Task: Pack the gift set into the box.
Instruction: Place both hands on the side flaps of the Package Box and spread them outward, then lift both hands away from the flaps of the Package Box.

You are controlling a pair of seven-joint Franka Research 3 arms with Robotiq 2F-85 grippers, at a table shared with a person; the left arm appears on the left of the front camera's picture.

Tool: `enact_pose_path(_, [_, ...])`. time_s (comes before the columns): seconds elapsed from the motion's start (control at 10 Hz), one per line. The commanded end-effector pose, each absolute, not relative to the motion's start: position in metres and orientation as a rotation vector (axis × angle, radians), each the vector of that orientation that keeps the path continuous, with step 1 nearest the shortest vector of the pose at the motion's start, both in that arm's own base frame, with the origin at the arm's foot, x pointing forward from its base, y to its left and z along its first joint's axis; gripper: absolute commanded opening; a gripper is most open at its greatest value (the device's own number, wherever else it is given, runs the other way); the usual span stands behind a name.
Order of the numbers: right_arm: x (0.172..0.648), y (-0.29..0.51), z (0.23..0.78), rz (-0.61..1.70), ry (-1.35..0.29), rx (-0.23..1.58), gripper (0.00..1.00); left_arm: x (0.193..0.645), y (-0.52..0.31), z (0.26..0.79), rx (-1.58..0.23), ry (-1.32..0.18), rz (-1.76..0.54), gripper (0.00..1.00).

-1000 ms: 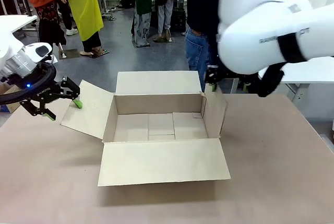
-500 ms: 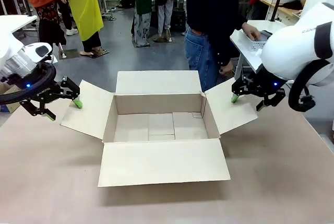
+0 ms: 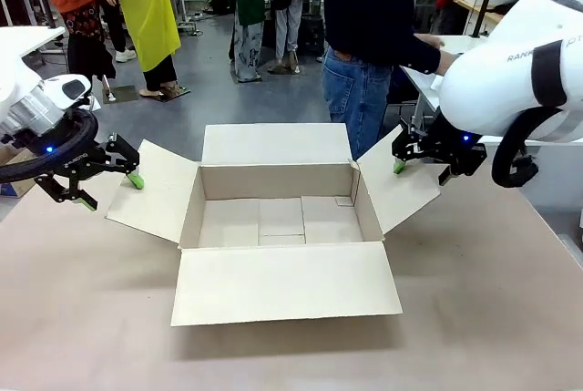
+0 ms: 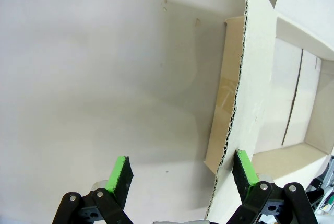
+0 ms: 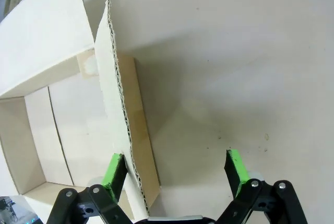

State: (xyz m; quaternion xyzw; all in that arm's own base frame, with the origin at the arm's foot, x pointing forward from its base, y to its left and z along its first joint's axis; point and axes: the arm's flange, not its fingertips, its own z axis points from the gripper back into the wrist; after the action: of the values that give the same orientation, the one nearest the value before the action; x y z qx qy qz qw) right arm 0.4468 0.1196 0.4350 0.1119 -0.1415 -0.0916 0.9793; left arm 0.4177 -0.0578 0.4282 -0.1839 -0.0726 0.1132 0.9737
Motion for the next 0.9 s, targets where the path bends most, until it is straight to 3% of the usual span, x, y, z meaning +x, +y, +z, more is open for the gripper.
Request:
enact_pose_path(0.0, [0.4501,0.1185,0.4388,-0.204,-0.277,0.2,1.0,0.4159,-0.0579,0.4313,-0.356,-0.149,0.24,1.0])
enact_pose_path(0.8, [0.4501,0.1185,0.4388,-0.204,-0.277,0.2,1.0,0.4159,-0.0579,0.4313,-0.356,-0.149,0.24,1.0])
